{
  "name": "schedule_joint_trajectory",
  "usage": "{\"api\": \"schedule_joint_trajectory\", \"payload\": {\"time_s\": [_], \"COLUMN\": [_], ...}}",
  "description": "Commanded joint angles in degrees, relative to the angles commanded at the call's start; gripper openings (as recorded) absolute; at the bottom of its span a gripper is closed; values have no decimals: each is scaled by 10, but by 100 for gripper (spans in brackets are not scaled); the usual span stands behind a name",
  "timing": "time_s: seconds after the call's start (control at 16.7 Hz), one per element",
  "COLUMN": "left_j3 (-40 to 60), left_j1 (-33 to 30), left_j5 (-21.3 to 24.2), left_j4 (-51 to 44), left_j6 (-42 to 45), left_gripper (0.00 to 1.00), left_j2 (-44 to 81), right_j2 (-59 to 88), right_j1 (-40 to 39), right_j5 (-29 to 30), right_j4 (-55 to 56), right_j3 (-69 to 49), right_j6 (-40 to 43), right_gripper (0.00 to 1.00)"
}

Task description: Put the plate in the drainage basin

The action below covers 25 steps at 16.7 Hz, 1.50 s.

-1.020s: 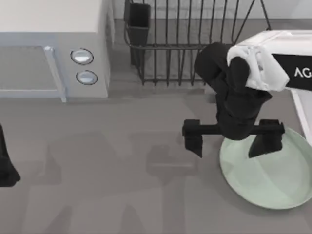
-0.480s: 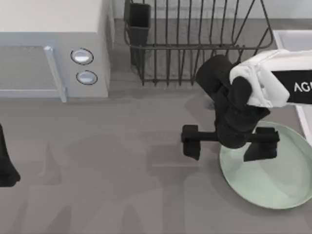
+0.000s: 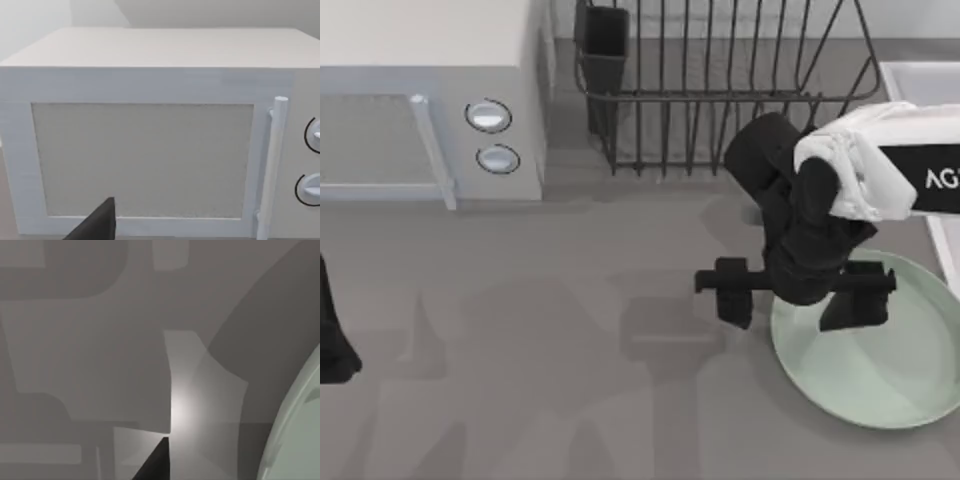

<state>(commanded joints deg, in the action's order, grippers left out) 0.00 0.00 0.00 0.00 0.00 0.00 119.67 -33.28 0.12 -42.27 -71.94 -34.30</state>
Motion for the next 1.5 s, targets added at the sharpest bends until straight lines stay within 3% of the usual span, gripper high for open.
{"api": "schedule_joint_trajectory", "payload": {"time_s": [0.36,0.42,1.08,1.5], "left_j3": [0,0,0,0], "left_j1": [0,0,0,0], "left_j5": [0,0,0,0], "left_j4": [0,0,0,0], "left_j6": [0,0,0,0], "left_gripper": [100,100,100,100], "left_j2": [0,0,0,0], "right_j2": [0,0,-49,-25], "right_j1": [0,0,8,6], "right_j5": [0,0,10,10], "right_j4": [0,0,-21,-265], "right_j3": [0,0,-26,-279], "right_j6": [0,0,4,1], "right_gripper": [2,0,0,0]}}
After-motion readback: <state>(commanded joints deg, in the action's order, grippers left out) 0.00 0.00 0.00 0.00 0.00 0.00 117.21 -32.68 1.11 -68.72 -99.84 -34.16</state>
